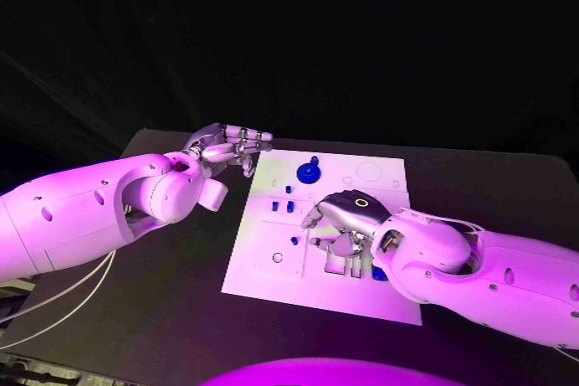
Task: Assemble the parts on the task board
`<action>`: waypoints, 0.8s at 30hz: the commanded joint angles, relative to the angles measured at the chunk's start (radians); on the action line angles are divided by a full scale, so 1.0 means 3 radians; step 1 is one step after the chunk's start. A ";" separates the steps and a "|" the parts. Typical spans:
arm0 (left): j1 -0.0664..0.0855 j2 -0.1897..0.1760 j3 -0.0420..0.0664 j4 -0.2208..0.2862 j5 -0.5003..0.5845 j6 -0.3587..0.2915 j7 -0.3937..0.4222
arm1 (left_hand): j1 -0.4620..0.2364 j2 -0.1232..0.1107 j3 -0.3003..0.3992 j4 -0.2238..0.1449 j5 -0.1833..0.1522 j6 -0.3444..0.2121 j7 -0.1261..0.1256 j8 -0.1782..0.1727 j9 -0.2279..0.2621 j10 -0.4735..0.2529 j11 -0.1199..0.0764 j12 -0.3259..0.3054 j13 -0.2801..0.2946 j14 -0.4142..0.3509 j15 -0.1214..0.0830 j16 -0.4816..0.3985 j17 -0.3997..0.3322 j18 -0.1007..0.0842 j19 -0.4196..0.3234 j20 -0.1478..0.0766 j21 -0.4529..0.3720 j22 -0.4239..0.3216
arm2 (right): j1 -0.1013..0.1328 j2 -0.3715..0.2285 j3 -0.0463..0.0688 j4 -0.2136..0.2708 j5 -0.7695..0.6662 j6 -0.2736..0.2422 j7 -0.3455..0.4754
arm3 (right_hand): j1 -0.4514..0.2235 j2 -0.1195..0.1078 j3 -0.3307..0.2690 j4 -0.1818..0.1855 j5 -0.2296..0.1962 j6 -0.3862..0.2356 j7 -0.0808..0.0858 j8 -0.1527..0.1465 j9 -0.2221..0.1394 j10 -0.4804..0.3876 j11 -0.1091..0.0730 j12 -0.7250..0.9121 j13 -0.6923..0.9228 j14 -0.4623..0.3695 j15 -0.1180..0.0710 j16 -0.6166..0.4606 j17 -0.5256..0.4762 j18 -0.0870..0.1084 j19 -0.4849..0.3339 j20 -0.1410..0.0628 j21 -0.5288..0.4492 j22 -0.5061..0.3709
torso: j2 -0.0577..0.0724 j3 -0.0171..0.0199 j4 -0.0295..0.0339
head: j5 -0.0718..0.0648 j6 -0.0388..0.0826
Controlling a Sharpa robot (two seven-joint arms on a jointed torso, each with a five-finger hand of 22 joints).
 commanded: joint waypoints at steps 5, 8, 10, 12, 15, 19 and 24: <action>0.0002 -0.0004 0.0000 0.0004 0.0008 0.0061 0.0009 | -0.0030 0.0005 0.0007 -0.0020 0.0012 -0.0030 -0.0002 0.0002 -0.0005 -0.0019 -0.0006 0.0005 -0.0004 -0.0022 0.0003 -0.0016 -0.0005 0.0052 -0.0018 -0.0002 -0.0011 0.0000 | 0.0200 -0.0343 0.0039 0.0161 0.0262 0.0024 -0.0077 | -0.0026 -0.0029 -0.0082 0.0007 -0.0056 -0.0044 -0.0048 -0.0002 -0.0011 -0.0060 0.0003 0.0046 -0.0011 0.0029 0.0031 -0.0083 -0.0089 0.0092 -0.0074 0.0002 -0.0168 0.0147 | -0.0001 -0.0006 0.0000 | -0.0092 0.0060; 0.0002 -0.0008 -0.0002 0.0009 0.0008 0.0064 0.0010 | -0.0031 0.0005 0.0007 -0.0020 0.0012 -0.0030 -0.0002 0.0003 -0.0005 -0.0019 -0.0006 0.0006 -0.0004 -0.0022 0.0004 -0.0016 -0.0006 0.0051 -0.0017 -0.0002 -0.0010 0.0002 | 0.0303 -0.0485 0.0046 0.0136 0.0311 0.0210 -0.0087 | -0.0040 -0.0045 -0.0246 0.0032 -0.0032 -0.0106 -0.0088 0.0001 -0.0026 -0.0156 0.0020 0.0070 -0.0024 0.0012 0.0044 -0.0105 -0.0120 0.0104 -0.0097 0.0016 -0.0258 0.0098 | -0.0001 -0.0007 0.0001 | -0.0128 0.0079; 0.0002 -0.0009 -0.0003 0.0011 0.0008 0.0064 0.0011 | -0.0031 0.0005 0.0007 -0.0020 0.0012 -0.0030 -0.0002 0.0003 -0.0005 -0.0019 -0.0006 0.0006 -0.0004 -0.0022 0.0004 -0.0016 -0.0006 0.0051 -0.0017 -0.0002 -0.0010 0.0002 | 0.0335 -0.0537 0.0046 0.0116 0.0281 0.0295 -0.0094 | -0.0010 -0.0029 -0.0365 0.0050 -0.0008 -0.0120 -0.0094 0.0004 -0.0029 -0.0207 0.0027 0.0100 -0.0029 0.0008 0.0050 -0.0110 -0.0134 0.0116 -0.0109 0.0021 -0.0331 0.0057 | 0.0001 -0.0006 0.0001 | -0.0138 0.0091; 0.0002 -0.0010 -0.0004 0.0012 0.0008 0.0065 0.0012 | -0.0031 0.0005 0.0007 -0.0020 0.0012 -0.0030 -0.0002 0.0003 -0.0005 -0.0019 -0.0006 0.0006 -0.0004 -0.0022 0.0004 -0.0016 -0.0006 0.0051 -0.0017 -0.0002 -0.0010 0.0002 | 0.0350 -0.0564 0.0044 0.0099 0.0243 0.0355 -0.0100 | 0.0016 -0.0022 -0.0437 0.0068 -0.0004 -0.0119 -0.0098 0.0006 -0.0029 -0.0247 0.0033 0.0116 -0.0035 0.0007 0.0053 -0.0110 -0.0139 0.0120 -0.0110 0.0024 -0.0363 0.0038 | 0.0003 0.0000 -0.0001 | -0.0134 0.0097; 0.0002 -0.0011 -0.0006 0.0012 0.0008 0.0069 0.0011 | -0.0031 0.0005 0.0007 -0.0020 0.0012 -0.0030 -0.0002 0.0003 -0.0005 -0.0019 -0.0006 0.0006 -0.0004 -0.0022 0.0004 -0.0016 -0.0006 0.0051 -0.0017 -0.0002 -0.0010 0.0002 | 0.0354 -0.0582 0.0040 0.0078 0.0197 0.0423 -0.0106 | 0.0042 -0.0015 -0.0490 0.0083 -0.0001 -0.0115 -0.0113 0.0008 -0.0029 -0.0277 0.0037 0.0130 -0.0041 0.0009 0.0055 -0.0105 -0.0138 0.0119 -0.0103 0.0026 -0.0368 0.0034 | 0.0006 0.0005 0.0003 | -0.0137 0.0096; 0.0002 -0.0008 -0.0008 0.0009 0.0008 0.0077 0.0007 | -0.0032 0.0005 0.0007 -0.0021 0.0012 -0.0031 -0.0002 0.0004 -0.0005 -0.0020 -0.0006 0.0008 -0.0004 -0.0022 0.0004 -0.0016 -0.0006 0.0051 -0.0015 -0.0002 -0.0008 0.0005 | 0.0341 -0.0572 0.0034 0.0051 0.0150 0.0466 -0.0115 | 0.0071 -0.0003 -0.0517 0.0092 0.0002 -0.0108 -0.0123 0.0011 -0.0028 -0.0287 0.0037 0.0149 -0.0044 0.0011 0.0055 -0.0104 -0.0140 0.0120 -0.0098 0.0026 -0.0375 0.0030 | 0.0004 0.0000 0.0008 | -0.0141 0.0090; 0.0001 -0.0006 -0.0009 0.0006 0.0008 0.0080 0.0003 | -0.0032 0.0005 0.0007 -0.0021 0.0012 -0.0031 -0.0002 0.0004 -0.0005 -0.0020 -0.0006 0.0008 -0.0004 -0.0022 0.0004 -0.0016 -0.0006 0.0051 -0.0015 -0.0002 -0.0008 0.0005 | 0.0330 -0.0548 0.0031 0.0022 0.0129 0.0520 -0.0134 | 0.0098 0.0008 -0.0531 0.0095 0.0006 -0.0096 -0.0130 0.0014 -0.0026 -0.0280 0.0034 0.0173 -0.0043 0.0015 0.0054 -0.0094 -0.0132 0.0119 -0.0091 0.0025 -0.0371 0.0032 | 0.0005 -0.0001 0.0010 | -0.0138 0.0091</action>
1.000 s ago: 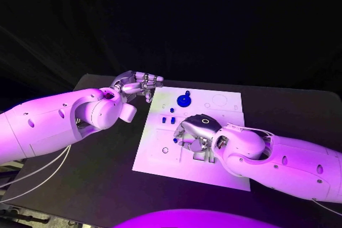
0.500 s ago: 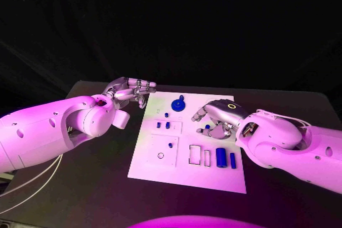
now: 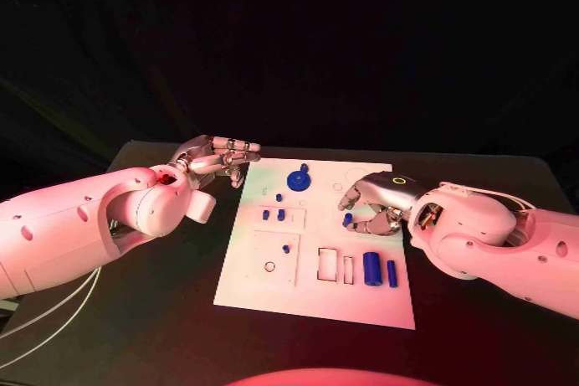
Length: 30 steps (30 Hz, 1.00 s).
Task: Assemble the parts on the task board
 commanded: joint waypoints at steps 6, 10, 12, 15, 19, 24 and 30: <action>0.0001 0.0002 0.0000 0.0004 0.0008 0.0068 0.0007 | -0.0032 0.0005 0.0007 -0.0021 0.0012 -0.0031 -0.0002 0.0004 -0.0005 -0.0020 -0.0006 0.0008 -0.0003 -0.0022 0.0004 -0.0016 -0.0003 0.0051 -0.0015 -0.0002 -0.0008 0.0005 | -0.0018 0.0068 -0.0008 -0.0057 -0.0100 0.0198 -0.0106 | 0.0124 0.0059 0.0000 -0.0013 0.0029 0.0020 -0.0025 0.0014 0.0002 0.0014 -0.0014 0.0081 -0.0003 0.0006 0.0007 0.0012 -0.0002 0.0067 0.0002 -0.0004 -0.0024 0.0025 | 0.0005 0.0001 -0.0002 | 0.0006 0.0001; 0.0001 0.0001 0.0000 0.0005 0.0008 0.0070 0.0005 | -0.0032 0.0005 0.0007 -0.0021 0.0012 -0.0031 -0.0002 0.0004 -0.0005 -0.0020 -0.0006 0.0008 -0.0003 -0.0022 0.0004 -0.0016 -0.0003 0.0051 -0.0015 -0.0002 -0.0008 0.0005 | -0.0026 0.0096 -0.0010 -0.0083 -0.0118 0.0190 -0.0140 | 0.0179 0.0130 0.0075 -0.0030 0.0020 0.0067 -0.0002 0.0026 0.0009 0.0093 -0.0032 0.0151 0.0002 0.0024 -0.0006 0.0041 0.0028 0.0058 0.0031 -0.0019 0.0021 0.0050 | 0.0002 0.0000 -0.0001 | 0.0009 0.0000; 0.0001 0.0001 0.0000 0.0005 0.0008 0.0071 0.0003 | -0.0033 0.0007 0.0008 -0.0020 0.0012 -0.0030 -0.0002 0.0005 -0.0004 -0.0020 -0.0006 0.0010 -0.0003 -0.0022 0.0004 -0.0016 -0.0004 0.0051 -0.0015 -0.0002 -0.0008 0.0004 | -0.0028 0.0102 -0.0010 -0.0091 -0.0123 0.0186 -0.0150 | 0.0185 0.0151 0.0110 -0.0031 0.0018 0.0104 0.0009 0.0037 0.0016 0.0150 -0.0045 0.0185 0.0005 0.0038 -0.0016 0.0065 0.0055 0.0049 0.0051 -0.0029 0.0067 0.0075 | 0.0002 0.0000 0.0001 | 0.0011 -0.0006; 0.0001 -0.0001 0.0000 0.0003 0.0008 0.0073 -0.0001 | -0.0034 0.0009 0.0009 -0.0020 0.0011 -0.0030 -0.0002 0.0007 -0.0004 -0.0020 -0.0006 0.0012 -0.0003 -0.0021 0.0004 -0.0015 -0.0004 0.0051 -0.0015 -0.0001 -0.0009 0.0004 | -0.0030 0.0108 -0.0011 -0.0102 -0.0129 0.0182 -0.0163 | 0.0193 0.0174 0.0166 -0.0035 0.0019 0.0158 0.0028 0.0051 0.0026 0.0210 -0.0064 0.0210 0.0002 0.0058 -0.0031 0.0097 0.0091 0.0036 0.0082 -0.0045 0.0138 0.0114 | 0.0002 0.0000 -0.0001 | 0.0014 -0.0010; 0.0001 -0.0001 0.0000 0.0000 0.0008 0.0080 -0.0006 | -0.0034 0.0009 0.0009 -0.0020 0.0011 -0.0030 -0.0002 0.0007 -0.0004 -0.0020 -0.0006 0.0012 -0.0003 -0.0021 0.0004 -0.0015 -0.0004 0.0051 -0.0015 -0.0001 -0.0009 0.0004 | -0.0032 0.0115 -0.0011 -0.0114 -0.0136 0.0176 -0.0168 | 0.0191 0.0177 0.0203 -0.0037 0.0018 0.0187 0.0042 0.0055 0.0031 0.0247 -0.0077 0.0219 -0.0002 0.0072 -0.0041 0.0115 0.0113 0.0029 0.0099 -0.0057 0.0175 0.0136 | 0.0000 0.0001 -0.0004 | 0.0016 -0.0017; 0.0001 0.0001 0.0000 0.0000 0.0008 0.0100 -0.0015 | -0.0036 0.0010 0.0008 -0.0019 0.0011 -0.0030 -0.0002 0.0008 -0.0004 -0.0021 -0.0006 0.0014 -0.0003 -0.0021 0.0004 -0.0015 -0.0005 0.0051 -0.0016 -0.0001 -0.0011 0.0000 | -0.0033 0.0119 -0.0011 -0.0125 -0.0139 0.0182 -0.0170 | 0.0190 0.0177 0.0233 -0.0041 0.0017 0.0209 0.0048 0.0058 0.0035 0.0275 -0.0087 0.0224 -0.0006 0.0077 -0.0049 0.0119 0.0116 0.0026 0.0107 -0.0066 0.0189 0.0145 | 0.0000 0.0001 -0.0005 | 0.0016 -0.0018; 0.0001 0.0003 0.0000 -0.0003 0.0008 0.0108 -0.0032 | -0.0038 0.0011 0.0008 -0.0019 0.0010 -0.0030 -0.0001 0.0008 -0.0004 -0.0021 -0.0006 0.0015 -0.0003 -0.0021 0.0004 -0.0015 -0.0006 0.0052 -0.0017 -0.0001 -0.0013 -0.0002 | -0.0033 0.0121 -0.0011 -0.0138 -0.0141 0.0173 -0.0170 | 0.0187 0.0176 0.0269 -0.0046 0.0012 0.0241 0.0052 0.0064 0.0042 0.0326 -0.0101 0.0238 -0.0005 0.0088 -0.0060 0.0142 0.0146 0.0014 0.0127 -0.0077 0.0247 0.0178 | -0.0001 0.0000 -0.0003 | 0.0015 -0.0019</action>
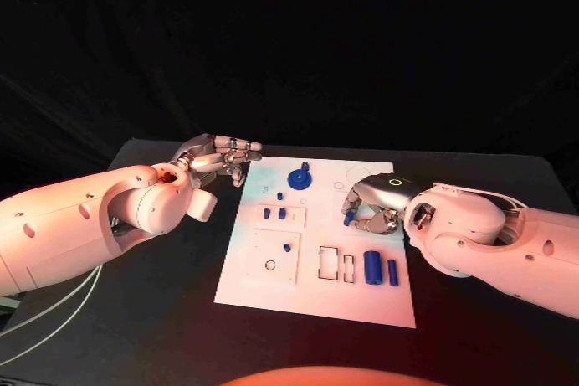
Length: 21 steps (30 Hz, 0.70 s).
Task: Assemble the parts on the task board
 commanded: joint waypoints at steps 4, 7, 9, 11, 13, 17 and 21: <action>0.0002 0.0007 0.0001 0.0002 0.0008 0.0077 -0.0014 | -0.0025 -0.0003 -0.0001 -0.0010 0.0010 -0.0030 -0.0001 0.0008 -0.0004 -0.0021 -0.0006 0.0015 -0.0003 -0.0021 0.0004 -0.0015 -0.0003 0.0052 -0.0017 -0.0001 -0.0013 -0.0003 | -0.0003 0.0007 0.0000 -0.0011 -0.0036 -0.0039 -0.0003 | 0.0026 0.0067 0.0111 -0.0018 -0.0009 0.0150 -0.0001 0.0067 0.0036 0.0222 -0.0040 0.0083 0.0022 0.0109 -0.0061 0.0072 0.0073 -0.0022 0.0098 -0.0043 0.0245 0.0291 | 0.0000 -0.0001 0.0002 | -0.0003 -0.0002; 0.0002 0.0008 0.0001 0.0000 0.0008 0.0075 -0.0016 | -0.0025 -0.0003 -0.0001 -0.0010 0.0010 -0.0030 -0.0001 0.0008 -0.0004 -0.0021 -0.0006 0.0015 -0.0003 -0.0021 0.0004 -0.0015 -0.0003 0.0052 -0.0017 -0.0001 -0.0013 -0.0003 | -0.0004 0.0012 0.0000 -0.0011 -0.0020 -0.0109 0.0027 | 0.0046 0.0103 0.0154 -0.0050 -0.0011 0.0248 -0.0032 0.0110 0.0066 0.0348 -0.0079 0.0113 0.0042 0.0120 -0.0086 0.0094 0.0099 -0.0048 0.0139 -0.0066 0.0384 0.0370 | 0.0001 -0.0001 0.0001 | -0.0003 -0.0003; 0.0002 0.0008 0.0001 0.0000 0.0008 0.0075 -0.0017 | -0.0025 -0.0003 -0.0001 -0.0010 0.0010 -0.0030 -0.0001 0.0008 -0.0004 -0.0021 -0.0006 0.0015 -0.0003 -0.0021 0.0004 -0.0015 -0.0003 0.0052 -0.0017 -0.0001 -0.0013 -0.0003 | -0.0005 0.0015 0.0000 -0.0010 -0.0003 -0.0160 0.0037 | 0.0046 0.0124 0.0169 -0.0065 -0.0015 0.0302 -0.0050 0.0135 0.0086 0.0412 -0.0100 0.0119 0.0053 0.0125 -0.0103 0.0106 0.0114 -0.0062 0.0159 -0.0078 0.0456 0.0412 | 0.0001 0.0000 0.0001 | -0.0005 -0.0005; 0.0002 0.0009 0.0001 0.0000 0.0008 0.0075 -0.0017 | -0.0028 0.0000 0.0000 -0.0009 0.0009 -0.0031 -0.0002 0.0010 -0.0003 -0.0023 -0.0006 0.0018 -0.0002 -0.0020 0.0005 -0.0015 -0.0004 0.0052 -0.0018 0.0000 -0.0016 -0.0005 | -0.0005 0.0018 0.0000 -0.0008 0.0010 -0.0208 0.0043 | 0.0038 0.0131 0.0172 -0.0072 -0.0023 0.0323 -0.0057 0.0144 0.0098 0.0442 -0.0109 0.0112 0.0057 0.0129 -0.0112 0.0116 0.0125 -0.0069 0.0169 -0.0085 0.0493 0.0433 | 0.0001 -0.0002 0.0002 | -0.0011 -0.0006; 0.0002 0.0011 0.0001 -0.0002 0.0008 0.0074 -0.0017 | -0.0028 0.0000 0.0000 -0.0010 0.0009 -0.0031 -0.0002 0.0010 -0.0003 -0.0023 -0.0006 0.0018 -0.0002 -0.0020 0.0005 -0.0014 -0.0004 0.0052 -0.0018 0.0000 -0.0015 -0.0005 | -0.0006 0.0021 0.0000 -0.0010 0.0019 -0.0244 0.0044 | 0.0023 0.0133 0.0170 -0.0075 -0.0036 0.0339 -0.0064 0.0150 0.0110 0.0465 -0.0116 0.0102 0.0060 0.0131 -0.0119 0.0121 0.0132 -0.0074 0.0176 -0.0092 0.0519 0.0450 | -0.0002 -0.0003 0.0003 | -0.0015 -0.0005; 0.0002 0.0013 0.0001 -0.0005 0.0008 0.0075 -0.0018 | -0.0026 0.0004 0.0003 -0.0011 0.0009 -0.0031 -0.0002 0.0012 -0.0003 -0.0024 -0.0006 0.0020 -0.0002 -0.0020 0.0005 -0.0014 -0.0005 0.0052 -0.0017 0.0000 -0.0015 -0.0004 | -0.0006 0.0020 0.0000 -0.0009 0.0036 -0.0297 0.0038 | 0.0002 0.0134 0.0165 -0.0076 -0.0055 0.0354 -0.0073 0.0157 0.0124 0.0492 -0.0122 0.0087 0.0063 0.0134 -0.0126 0.0130 0.0143 -0.0078 0.0181 -0.0099 0.0539 0.0463 | -0.0001 -0.0002 0.0004 | -0.0013 -0.0005; 0.0001 0.0014 0.0001 -0.0011 0.0008 0.0078 -0.0023 | -0.0026 0.0004 0.0003 -0.0011 0.0009 -0.0031 -0.0002 0.0012 -0.0003 -0.0024 -0.0006 0.0020 -0.0002 -0.0020 0.0005 -0.0014 -0.0005 0.0052 -0.0017 0.0000 -0.0015 -0.0004 | -0.0005 -0.0004 0.0002 0.0022 0.0111 -0.0323 0.0029 | -0.0023 0.0130 0.0158 -0.0070 -0.0070 0.0358 -0.0077 0.0157 0.0134 0.0505 -0.0125 0.0068 0.0064 0.0133 -0.0131 0.0131 0.0143 -0.0078 0.0181 -0.0105 0.0539 0.0465 | -0.0003 -0.0002 0.0001 | -0.0015 -0.0004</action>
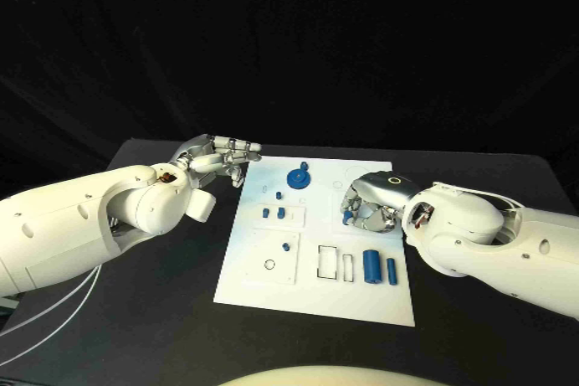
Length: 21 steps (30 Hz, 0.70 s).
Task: Assemble the parts on the task board
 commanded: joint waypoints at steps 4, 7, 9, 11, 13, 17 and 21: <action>0.0001 0.0010 0.0001 -0.0011 0.0008 0.0062 0.0000 | -0.0025 0.0005 0.0004 -0.0012 0.0009 -0.0032 -0.0003 0.0012 -0.0003 -0.0025 -0.0007 0.0021 -0.0002 -0.0020 0.0005 -0.0014 -0.0006 0.0052 -0.0019 0.0000 -0.0018 -0.0008 | 0.0025 -0.0069 0.0018 0.0109 0.0201 -0.0147 0.0013 | -0.0051 0.0024 -0.0010 0.0012 -0.0016 0.0068 -0.0045 0.0047 0.0104 0.0036 -0.0008 -0.0038 0.0003 0.0138 -0.0034 0.0012 -0.0002 -0.0024 0.0151 -0.0028 0.0004 0.0467 | -0.0004 0.0000 -0.0002 | 0.0000 0.0011; 0.0001 0.0013 0.0000 -0.0015 0.0008 0.0062 -0.0001 | -0.0022 0.0006 0.0006 -0.0016 0.0008 -0.0034 -0.0003 0.0013 -0.0003 -0.0028 -0.0007 0.0023 -0.0002 -0.0021 0.0004 -0.0014 -0.0007 0.0054 -0.0022 0.0000 -0.0023 -0.0015 | 0.0070 -0.0128 0.0031 0.0210 0.0345 -0.0145 0.0026 | -0.0117 0.0002 -0.0035 0.0048 -0.0018 0.0058 -0.0051 0.0037 0.0112 0.0044 -0.0009 -0.0067 0.0003 0.0137 -0.0036 0.0015 0.0002 -0.0025 0.0151 -0.0026 0.0010 0.0473 | -0.0004 -0.0001 -0.0002 | -0.0005 0.0018; 0.0001 0.0018 0.0000 -0.0017 0.0007 0.0063 -0.0001 | -0.0022 0.0006 0.0006 -0.0016 0.0008 -0.0034 -0.0003 0.0013 -0.0003 -0.0028 -0.0007 0.0023 -0.0002 -0.0021 0.0004 -0.0014 -0.0008 0.0054 -0.0022 0.0000 -0.0024 -0.0016 | 0.0101 -0.0156 0.0040 0.0277 0.0422 -0.0150 0.0038 | -0.0146 -0.0010 -0.0048 0.0066 -0.0013 0.0055 -0.0051 0.0031 0.0116 0.0049 -0.0008 -0.0080 0.0004 0.0137 -0.0039 0.0017 0.0005 -0.0027 0.0153 -0.0025 0.0019 0.0479 | -0.0006 -0.0002 -0.0003 | -0.0005 0.0023; 0.0000 0.0024 -0.0001 -0.0019 0.0007 0.0065 -0.0002 | -0.0019 0.0007 0.0009 -0.0020 0.0008 -0.0036 -0.0003 0.0014 -0.0004 -0.0031 -0.0007 0.0025 -0.0003 -0.0022 0.0004 -0.0015 -0.0009 0.0055 -0.0023 -0.0001 -0.0026 -0.0018 | 0.0130 -0.0173 0.0046 0.0338 0.0484 -0.0160 0.0050 | -0.0159 -0.0015 -0.0054 0.0075 -0.0009 0.0054 -0.0052 0.0029 0.0118 0.0053 -0.0009 -0.0086 0.0005 0.0138 -0.0040 0.0022 0.0011 -0.0029 0.0155 -0.0025 0.0027 0.0485 | -0.0008 -0.0001 -0.0001 | -0.0006 0.0021; 0.0000 0.0029 -0.0002 -0.0022 0.0007 0.0067 -0.0002 | -0.0018 0.0007 0.0009 -0.0021 0.0008 -0.0037 -0.0003 0.0014 -0.0004 -0.0031 -0.0007 0.0025 -0.0003 -0.0022 0.0004 -0.0015 -0.0009 0.0055 -0.0023 -0.0001 -0.0027 -0.0019 | 0.0151 -0.0177 0.0049 0.0395 0.0538 -0.0173 0.0063 | -0.0164 -0.0016 -0.0056 0.0078 -0.0009 0.0054 -0.0051 0.0028 0.0120 0.0056 -0.0009 -0.0089 0.0006 0.0138 -0.0041 0.0025 0.0016 -0.0030 0.0156 -0.0025 0.0032 0.0487 | -0.0004 0.0002 0.0002 | -0.0003 0.0022; -0.0001 0.0043 -0.0005 -0.0030 0.0007 0.0069 -0.0002 | -0.0016 0.0008 0.0011 -0.0023 0.0008 -0.0038 -0.0003 0.0014 -0.0004 -0.0033 -0.0007 0.0026 -0.0003 -0.0023 0.0003 -0.0015 -0.0010 0.0055 -0.0024 -0.0001 -0.0027 -0.0019 | 0.0172 -0.0117 0.0053 0.0474 0.0635 -0.0233 0.0094 | -0.0173 -0.0017 -0.0060 0.0085 -0.0008 0.0053 -0.0049 0.0026 0.0121 0.0058 -0.0008 -0.0094 0.0006 0.0140 -0.0041 0.0030 0.0022 -0.0030 0.0157 -0.0025 0.0035 0.0489 | -0.0003 0.0000 0.0002 | 0.0013 0.0020; -0.0003 0.0056 -0.0009 -0.0040 0.0007 0.0070 -0.0005 | -0.0011 0.0011 0.0016 -0.0028 0.0008 -0.0039 -0.0002 0.0016 -0.0004 -0.0036 -0.0007 0.0029 -0.0003 -0.0024 0.0003 -0.0015 -0.0012 0.0055 -0.0023 -0.0001 -0.0027 -0.0018 | 0.0145 0.0041 0.0045 0.0488 0.0662 -0.0314 0.0146 | -0.0176 -0.0016 -0.0061 0.0088 -0.0004 0.0049 -0.0047 0.0022 0.0122 0.0058 -0.0008 -0.0100 0.0007 0.0140 -0.0041 0.0033 0.0025 -0.0031 0.0158 -0.0025 0.0037 0.0491 | -0.0002 0.0002 -0.0002 | 0.0038 0.0017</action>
